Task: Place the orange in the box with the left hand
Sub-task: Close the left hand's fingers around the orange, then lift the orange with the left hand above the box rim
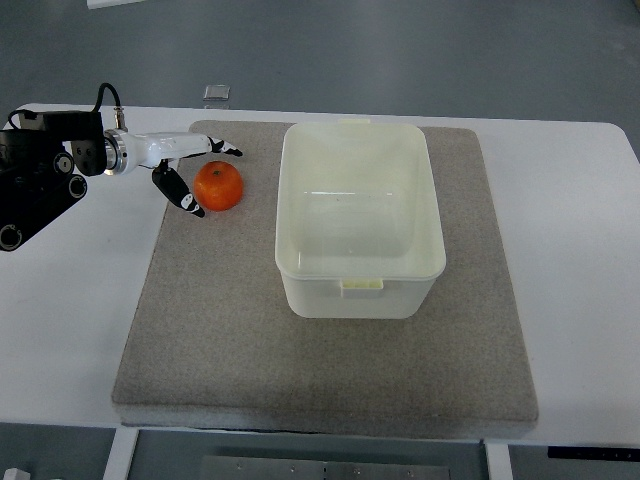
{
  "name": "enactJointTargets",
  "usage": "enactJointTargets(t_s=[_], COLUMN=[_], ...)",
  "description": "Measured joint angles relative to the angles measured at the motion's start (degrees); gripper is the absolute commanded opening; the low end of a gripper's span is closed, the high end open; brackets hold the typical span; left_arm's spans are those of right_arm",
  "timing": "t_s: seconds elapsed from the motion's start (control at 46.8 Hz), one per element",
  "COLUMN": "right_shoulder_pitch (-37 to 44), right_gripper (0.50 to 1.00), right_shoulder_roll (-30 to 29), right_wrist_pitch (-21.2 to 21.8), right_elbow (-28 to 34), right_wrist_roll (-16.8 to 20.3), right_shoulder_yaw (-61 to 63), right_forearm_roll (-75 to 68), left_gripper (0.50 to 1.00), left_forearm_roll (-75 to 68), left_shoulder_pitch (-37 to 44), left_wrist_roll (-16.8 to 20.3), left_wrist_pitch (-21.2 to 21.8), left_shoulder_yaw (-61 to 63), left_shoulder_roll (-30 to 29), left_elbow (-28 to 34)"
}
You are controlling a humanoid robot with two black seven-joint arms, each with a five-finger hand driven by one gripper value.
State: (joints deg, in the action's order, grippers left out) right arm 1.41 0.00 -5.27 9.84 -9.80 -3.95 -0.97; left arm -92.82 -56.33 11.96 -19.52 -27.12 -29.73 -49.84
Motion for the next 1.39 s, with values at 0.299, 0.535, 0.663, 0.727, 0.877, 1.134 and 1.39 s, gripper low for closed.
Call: enactJointTargets(t_s=[0.299, 0.535, 0.663, 0.727, 0.877, 1.134, 1.39], right_shoulder_pitch=[-0.01, 0.00, 0.00, 0.00, -0.01, -0.01, 0.00], right_gripper=[0.932, 0.932, 0.932, 0.932, 0.932, 0.932, 0.932], right_shoulder_roll=[0.00, 0.00, 0.00, 0.00, 0.00, 0.00, 0.00], right_wrist_pitch=[0.00, 0.00, 0.00, 0.00, 0.00, 0.00, 0.00], right_elbow=[0.00, 0.00, 0.00, 0.00, 0.00, 0.00, 0.00], right_wrist_roll=[-0.02, -0.03, -0.03, 0.00, 0.03, 0.02, 0.01], right_shoulder_yaw=[0.00, 0.00, 0.00, 0.00, 0.00, 0.00, 0.00], right_forearm_roll=[0.00, 0.00, 0.00, 0.00, 0.00, 0.00, 0.00], left_gripper=[0.956, 0.876, 0.814, 0.767, 0.510, 0.500, 0.500], left_forearm_roll=[-1.21, -2.65, -3.23, -3.30, -3.78, -6.00, -5.12], left_shoulder_pitch=[0.06, 0.01, -0.01, -0.02, -0.02, -0.62, -3.82], left_wrist_roll=[-0.33, -0.61, -0.63, -0.62, -0.69, -0.63, -0.61], left_wrist_pitch=[0.01, 0.01, 0.01, 0.01, 0.01, 0.01, -0.06], left_shoulder_yaw=[-0.02, -0.02, -0.03, -0.04, -0.04, -0.04, -0.98], left_shoulder_roll=[1.78, 1.91, 1.99, 2.38, 2.49, 2.25, 0.12], left_elbow=[0.86, 1.29, 1.32, 1.36, 1.34, 1.14, 0.41])
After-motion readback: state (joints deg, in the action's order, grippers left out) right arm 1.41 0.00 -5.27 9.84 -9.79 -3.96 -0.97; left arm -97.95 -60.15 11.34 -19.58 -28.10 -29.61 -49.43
